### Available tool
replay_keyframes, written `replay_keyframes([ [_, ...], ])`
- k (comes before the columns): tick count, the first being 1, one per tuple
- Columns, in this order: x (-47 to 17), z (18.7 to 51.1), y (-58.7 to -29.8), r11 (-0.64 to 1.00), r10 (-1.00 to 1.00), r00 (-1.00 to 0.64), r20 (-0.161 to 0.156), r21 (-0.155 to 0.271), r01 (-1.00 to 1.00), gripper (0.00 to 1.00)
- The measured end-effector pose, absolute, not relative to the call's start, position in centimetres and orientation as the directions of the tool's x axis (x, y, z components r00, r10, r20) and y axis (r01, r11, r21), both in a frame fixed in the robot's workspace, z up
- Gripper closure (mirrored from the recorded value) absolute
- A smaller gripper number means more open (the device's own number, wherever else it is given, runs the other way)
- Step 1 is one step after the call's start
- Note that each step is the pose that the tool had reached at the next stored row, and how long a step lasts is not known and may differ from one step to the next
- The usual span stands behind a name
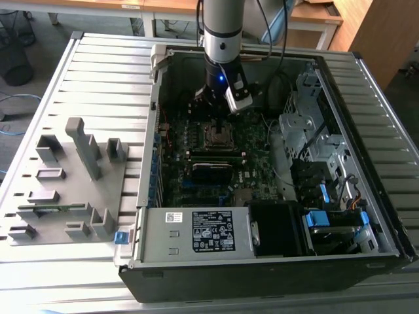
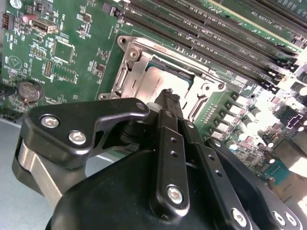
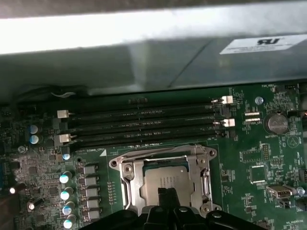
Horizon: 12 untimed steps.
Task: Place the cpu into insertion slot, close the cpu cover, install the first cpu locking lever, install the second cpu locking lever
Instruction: 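Install the first cpu locking lever, then install the second cpu locking lever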
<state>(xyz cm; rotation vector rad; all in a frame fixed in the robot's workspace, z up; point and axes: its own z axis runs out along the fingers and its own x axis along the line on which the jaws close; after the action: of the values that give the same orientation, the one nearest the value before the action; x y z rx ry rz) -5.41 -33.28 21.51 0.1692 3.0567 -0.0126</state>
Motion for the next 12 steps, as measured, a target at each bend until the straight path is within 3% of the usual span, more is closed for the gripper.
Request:
replay_keyframes([
  [12,-5.36,21.52,-33.31,0.992,0.122,-0.989,-0.08,-0.004,0.122,0.9],
])
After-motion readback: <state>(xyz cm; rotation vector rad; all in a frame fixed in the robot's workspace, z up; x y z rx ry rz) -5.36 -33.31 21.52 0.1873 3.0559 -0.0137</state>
